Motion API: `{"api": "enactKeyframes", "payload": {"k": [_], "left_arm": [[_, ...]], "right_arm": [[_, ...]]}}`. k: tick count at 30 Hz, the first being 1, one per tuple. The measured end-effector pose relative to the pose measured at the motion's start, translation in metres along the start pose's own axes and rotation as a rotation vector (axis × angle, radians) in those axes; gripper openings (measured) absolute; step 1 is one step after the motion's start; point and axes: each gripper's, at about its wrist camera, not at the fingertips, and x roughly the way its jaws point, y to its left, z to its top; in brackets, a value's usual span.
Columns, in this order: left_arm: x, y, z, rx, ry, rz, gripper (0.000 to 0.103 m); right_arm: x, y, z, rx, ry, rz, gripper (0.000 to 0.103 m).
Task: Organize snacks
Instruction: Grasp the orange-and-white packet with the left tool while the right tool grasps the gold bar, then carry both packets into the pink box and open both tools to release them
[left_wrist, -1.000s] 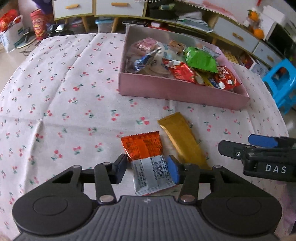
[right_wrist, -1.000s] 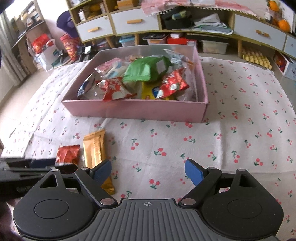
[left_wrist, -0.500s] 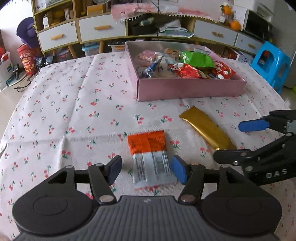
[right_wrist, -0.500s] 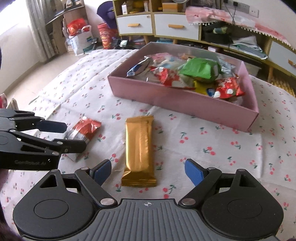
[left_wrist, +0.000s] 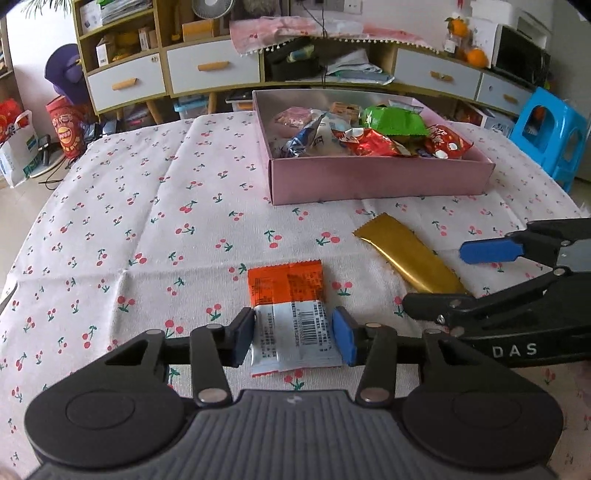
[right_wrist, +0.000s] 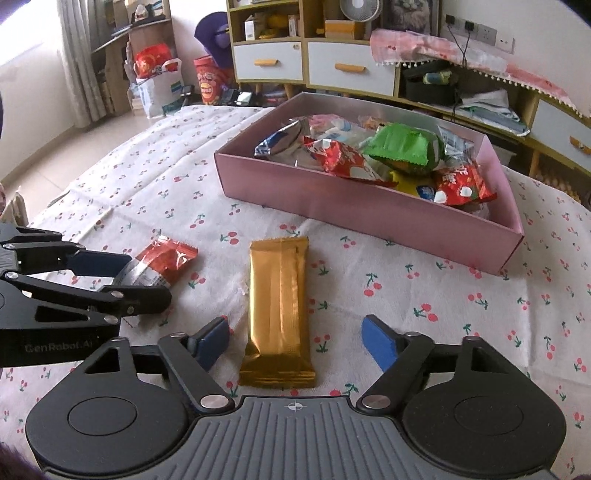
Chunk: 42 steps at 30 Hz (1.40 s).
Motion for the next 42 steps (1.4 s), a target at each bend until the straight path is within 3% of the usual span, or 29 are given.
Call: {"api": "enactKeyframes", "payload": {"k": [3, 5, 13, 21, 32, 42], "left_arm": [[0.0, 0.001, 0.001, -0.017, 0.008, -0.006, 0.04], [0.0, 0.001, 0.002, -0.021, 0.011, -0.006, 0.039], [-0.001, 0.009, 0.007, -0.087, 0.037, -0.039, 0.037], [-0.007, 0.011, 0.015, -0.119, 0.034, -0.073, 0.036], [-0.019, 0.013, 0.043, -0.174, -0.015, -0.151, 0.036], [-0.011, 0.005, 0.086, -0.228, -0.078, -0.196, 0.036]], "right_arm": [[0.0, 0.0, 0.004, -0.006, -0.002, 0.004, 0.054], [0.0, 0.001, 0.006, -0.009, 0.002, 0.016, 0.034], [-0.006, -0.005, 0.012, 0.071, 0.029, 0.088, 0.032], [-0.016, -0.013, 0.02, 0.152, 0.021, 0.093, 0.032], [-0.038, -0.029, 0.039, 0.252, -0.045, 0.078, 0.032], [-0.053, -0.062, 0.069, 0.395, -0.176, 0.044, 0.032]]}}
